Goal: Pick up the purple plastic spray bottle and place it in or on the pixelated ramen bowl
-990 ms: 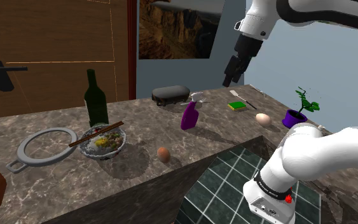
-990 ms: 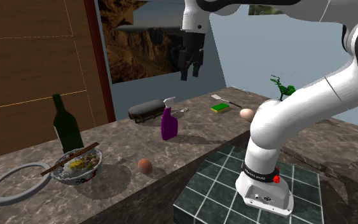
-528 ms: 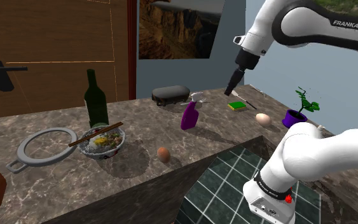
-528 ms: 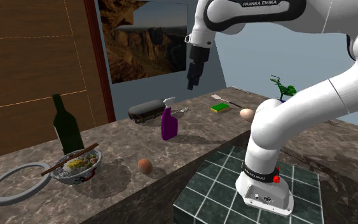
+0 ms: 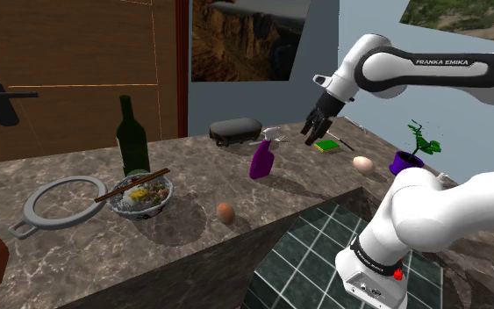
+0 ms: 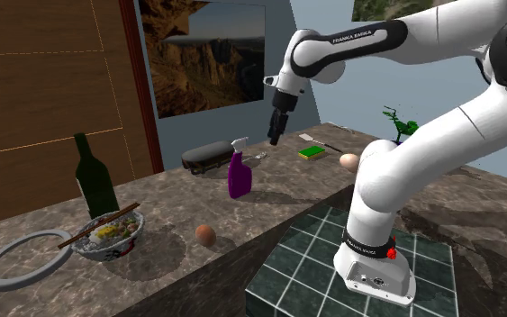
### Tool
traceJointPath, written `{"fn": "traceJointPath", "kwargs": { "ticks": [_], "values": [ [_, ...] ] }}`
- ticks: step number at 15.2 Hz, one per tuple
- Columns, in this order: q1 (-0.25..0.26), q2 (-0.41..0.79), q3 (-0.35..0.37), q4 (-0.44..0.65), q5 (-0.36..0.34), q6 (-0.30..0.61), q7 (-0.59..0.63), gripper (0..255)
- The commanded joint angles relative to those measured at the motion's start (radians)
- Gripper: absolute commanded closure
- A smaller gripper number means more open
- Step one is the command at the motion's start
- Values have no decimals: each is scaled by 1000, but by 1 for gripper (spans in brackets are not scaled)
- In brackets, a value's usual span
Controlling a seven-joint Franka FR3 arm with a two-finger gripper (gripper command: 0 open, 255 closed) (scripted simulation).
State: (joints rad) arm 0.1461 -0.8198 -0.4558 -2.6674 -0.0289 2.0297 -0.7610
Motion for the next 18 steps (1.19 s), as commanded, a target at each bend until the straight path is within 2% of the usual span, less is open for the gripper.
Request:
{"fn": "traceJointPath", "kwargs": {
  "ticks": [1, 5, 8, 10, 12, 13, 18],
  "values": [
    [51, 63, -92, 4, 2, 78, -142, 0],
    [200, 200, -299, 40, 47, 202, -430, 0],
    [372, 316, -486, 99, 132, 266, -668, 0],
    [527, 397, -639, 153, 218, 288, -841, 0],
    [734, 481, -838, 219, 327, 290, -1024, 0],
    [822, 504, -922, 241, 362, 286, -1080, 0],
    [976, 523, -1049, 223, 405, 351, -1109, 0]
  ]
}}
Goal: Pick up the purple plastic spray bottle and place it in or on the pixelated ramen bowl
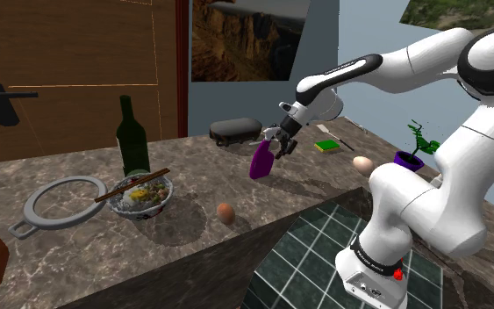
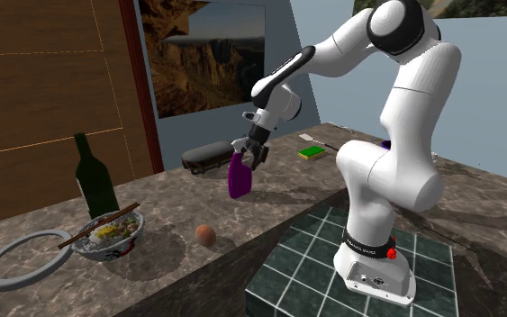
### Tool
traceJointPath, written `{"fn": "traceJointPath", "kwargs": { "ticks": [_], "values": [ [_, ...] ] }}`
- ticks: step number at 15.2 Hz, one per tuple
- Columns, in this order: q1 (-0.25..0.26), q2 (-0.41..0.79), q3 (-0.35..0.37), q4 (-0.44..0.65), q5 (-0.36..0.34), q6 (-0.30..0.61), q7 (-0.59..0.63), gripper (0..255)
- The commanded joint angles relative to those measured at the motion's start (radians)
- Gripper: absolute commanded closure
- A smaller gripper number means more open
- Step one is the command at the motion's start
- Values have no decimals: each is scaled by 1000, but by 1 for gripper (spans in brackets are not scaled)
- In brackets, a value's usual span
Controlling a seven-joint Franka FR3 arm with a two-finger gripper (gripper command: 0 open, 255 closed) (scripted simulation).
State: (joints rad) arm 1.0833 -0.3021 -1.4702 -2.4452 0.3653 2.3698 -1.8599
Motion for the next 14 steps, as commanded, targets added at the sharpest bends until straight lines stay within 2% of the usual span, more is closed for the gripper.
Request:
{"fn": "traceJointPath", "kwargs": {
  "ticks": [1, 3, 10, 11, 14],
  "values": [
    [74, 7, -64, -3, 17, 24, -14, 0],
    [130, 4, -111, -8, 23, 46, -17, 0],
    [130, 2, -111, -8, 20, 47, -15, 0],
    [130, 2, -111, -8, 20, 47, -15, 255],
    [130, 2, -111, -8, 20, 47, -15, 255]
  ]
}}
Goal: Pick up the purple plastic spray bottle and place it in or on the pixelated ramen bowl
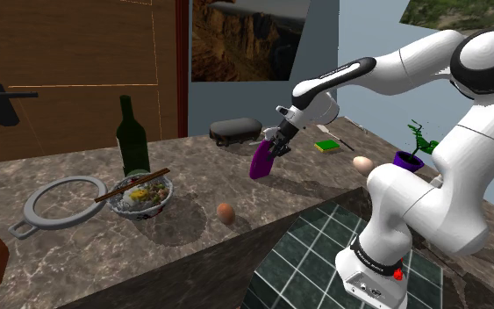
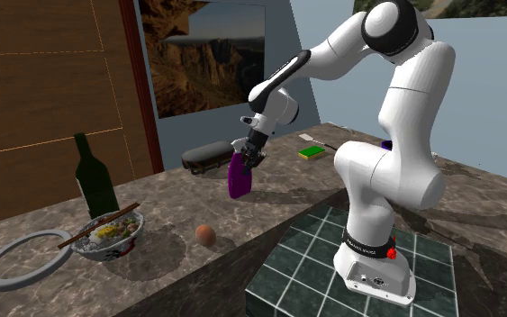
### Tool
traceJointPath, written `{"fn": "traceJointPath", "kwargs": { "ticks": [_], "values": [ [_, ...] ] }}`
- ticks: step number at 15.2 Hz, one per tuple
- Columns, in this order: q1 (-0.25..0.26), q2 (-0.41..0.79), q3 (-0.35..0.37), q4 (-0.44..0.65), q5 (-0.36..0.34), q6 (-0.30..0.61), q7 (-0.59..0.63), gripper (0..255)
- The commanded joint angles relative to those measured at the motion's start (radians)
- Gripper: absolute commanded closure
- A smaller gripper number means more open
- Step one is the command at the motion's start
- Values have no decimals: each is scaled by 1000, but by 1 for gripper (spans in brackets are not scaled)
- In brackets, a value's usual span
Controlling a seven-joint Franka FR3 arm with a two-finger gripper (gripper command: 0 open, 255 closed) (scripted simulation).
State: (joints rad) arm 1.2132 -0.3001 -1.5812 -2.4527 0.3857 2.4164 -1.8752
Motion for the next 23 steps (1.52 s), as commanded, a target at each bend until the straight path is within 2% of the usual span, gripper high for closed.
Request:
{"fn": "traceJointPath", "kwargs": {
  "ticks": [1, 6, 11, 14, 18, 23],
  "values": [
    [0, 0, 0, 0, 0, 0, 0, 255],
    [0, 0, 0, 0, 0, 0, 0, 255],
    [-174, 0, 177, 14, -18, -59, 40, 255],
    [-254, -21, 260, 23, -51, -89, 80, 255],
    [-334, -55, 346, 40, -95, -130, 133, 255],
    [-403, -94, 426, 65, -141, -184, 194, 255]
  ]
}}
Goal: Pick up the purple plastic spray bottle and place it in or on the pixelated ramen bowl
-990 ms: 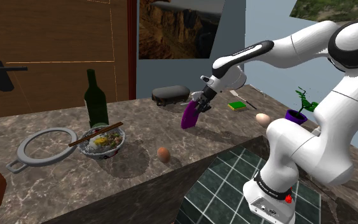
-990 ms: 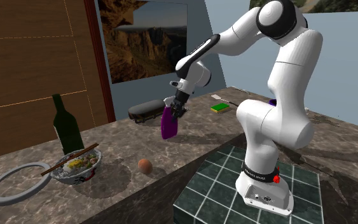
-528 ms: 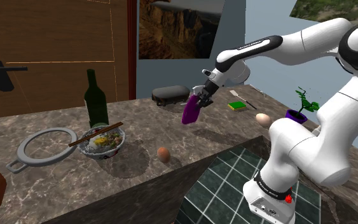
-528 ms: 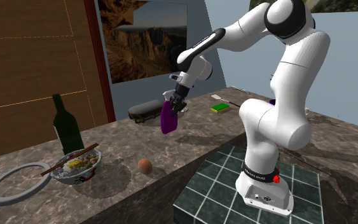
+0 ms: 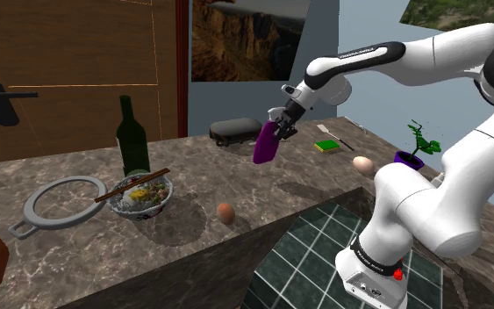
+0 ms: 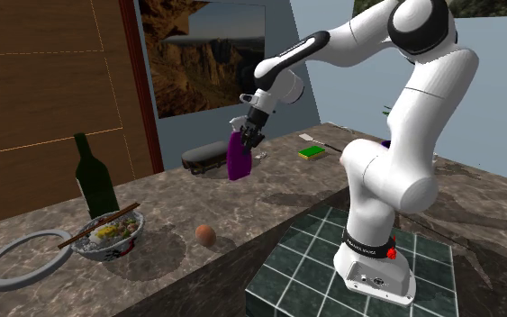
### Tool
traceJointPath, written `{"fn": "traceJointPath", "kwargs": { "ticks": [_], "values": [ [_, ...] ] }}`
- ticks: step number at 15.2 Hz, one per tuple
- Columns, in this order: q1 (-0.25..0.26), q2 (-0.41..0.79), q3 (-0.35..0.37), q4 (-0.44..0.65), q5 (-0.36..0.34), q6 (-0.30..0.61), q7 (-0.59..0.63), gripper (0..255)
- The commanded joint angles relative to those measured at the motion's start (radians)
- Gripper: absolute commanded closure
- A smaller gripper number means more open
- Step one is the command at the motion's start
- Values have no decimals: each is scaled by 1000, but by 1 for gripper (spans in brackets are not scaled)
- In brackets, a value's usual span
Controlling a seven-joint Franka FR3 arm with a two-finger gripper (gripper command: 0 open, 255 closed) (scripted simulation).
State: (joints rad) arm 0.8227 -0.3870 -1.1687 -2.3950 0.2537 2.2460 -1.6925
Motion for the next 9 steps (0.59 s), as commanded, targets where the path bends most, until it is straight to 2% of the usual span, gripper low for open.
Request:
{"fn": "traceJointPath", "kwargs": {
  "ticks": [1, 9],
  "values": [
    [-24, -15, 27, 14, -17, -24, 22, 255],
    [-88, -64, 115, 69, -63, -115, 100, 255]
  ]
}}
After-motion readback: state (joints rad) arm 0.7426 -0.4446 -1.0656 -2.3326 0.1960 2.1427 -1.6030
